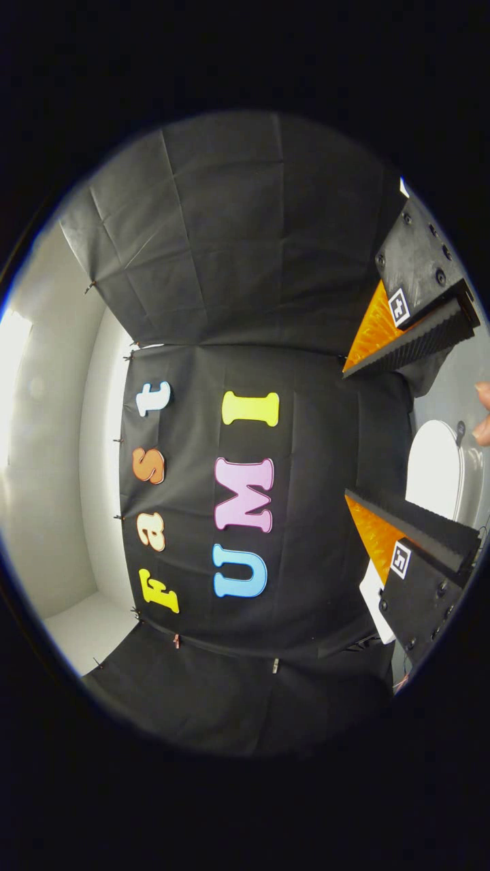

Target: Open the toilet lid.

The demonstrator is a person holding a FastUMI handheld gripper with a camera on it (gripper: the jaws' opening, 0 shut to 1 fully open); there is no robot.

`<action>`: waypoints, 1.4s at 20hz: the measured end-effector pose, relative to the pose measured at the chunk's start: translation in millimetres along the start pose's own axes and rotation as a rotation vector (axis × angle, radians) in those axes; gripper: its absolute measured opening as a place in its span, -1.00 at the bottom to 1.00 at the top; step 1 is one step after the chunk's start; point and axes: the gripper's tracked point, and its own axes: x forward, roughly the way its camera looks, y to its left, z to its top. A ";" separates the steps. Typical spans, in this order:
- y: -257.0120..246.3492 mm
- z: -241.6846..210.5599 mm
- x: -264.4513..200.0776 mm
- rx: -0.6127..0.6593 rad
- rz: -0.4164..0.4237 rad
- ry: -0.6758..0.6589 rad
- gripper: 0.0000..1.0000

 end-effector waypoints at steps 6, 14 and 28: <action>5.3 -25.3 15.3 0.041 0.042 -0.023 0.96; -14.3 -105.4 47.2 -0.028 0.033 0.002 0.96; -67.3 -282.6 80.4 0.003 0.001 0.194 0.96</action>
